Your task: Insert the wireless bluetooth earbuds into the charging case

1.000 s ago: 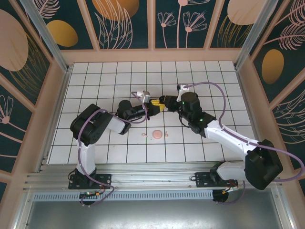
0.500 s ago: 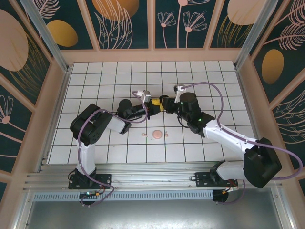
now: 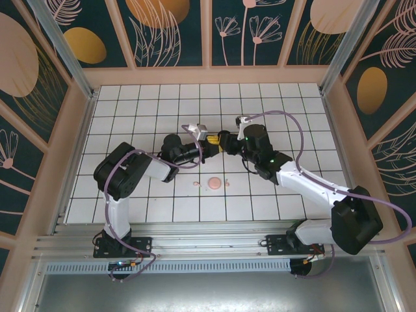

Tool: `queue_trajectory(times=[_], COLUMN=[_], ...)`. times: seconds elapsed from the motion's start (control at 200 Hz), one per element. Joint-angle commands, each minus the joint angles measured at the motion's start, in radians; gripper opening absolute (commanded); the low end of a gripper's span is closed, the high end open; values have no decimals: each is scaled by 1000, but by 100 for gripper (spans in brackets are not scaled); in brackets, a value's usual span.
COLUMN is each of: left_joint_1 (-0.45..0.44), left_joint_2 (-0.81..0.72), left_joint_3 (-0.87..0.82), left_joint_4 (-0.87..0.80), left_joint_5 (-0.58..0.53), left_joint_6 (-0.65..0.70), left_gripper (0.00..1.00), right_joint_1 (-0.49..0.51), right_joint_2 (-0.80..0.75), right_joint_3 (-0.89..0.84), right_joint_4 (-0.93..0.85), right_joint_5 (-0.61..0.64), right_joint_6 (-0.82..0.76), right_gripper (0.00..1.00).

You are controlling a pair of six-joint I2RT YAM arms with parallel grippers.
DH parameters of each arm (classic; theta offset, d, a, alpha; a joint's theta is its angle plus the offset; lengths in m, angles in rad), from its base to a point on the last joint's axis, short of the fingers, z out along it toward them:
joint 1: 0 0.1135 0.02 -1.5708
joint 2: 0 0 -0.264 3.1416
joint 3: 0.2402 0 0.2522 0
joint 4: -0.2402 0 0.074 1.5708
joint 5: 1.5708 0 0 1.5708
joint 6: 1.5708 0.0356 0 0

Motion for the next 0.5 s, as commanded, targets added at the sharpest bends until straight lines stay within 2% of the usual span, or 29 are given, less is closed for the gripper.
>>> queue_trajectory(times=[0.0, 0.15, 0.31, 0.41, 0.495], left_joint_1=[4, 35, 115, 165, 201], left_joint_2=[-34, -54, -118, -179, -234], left_joint_3=[-23, -67, -143, -188, -209], left_joint_4=[3, -4, -48, -96, -169], left_joint_5=[-52, -73, -131, -166, -208], left_joint_6=[13, -23, -79, -95, -112], left_gripper=[5, 5, 4, 4, 4], right_joint_1=[-21, -29, -28, -21, -12], right_joint_2=[19, 79, 116, 165, 216], right_joint_3=[76, 180, 263, 323, 370], right_joint_4=[-118, -286, -399, -453, -466], right_joint_5=[-52, -98, -119, -133, -150], right_joint_6=[10, 34, 11, -80, -231], right_gripper=[33, 34, 35, 35, 35])
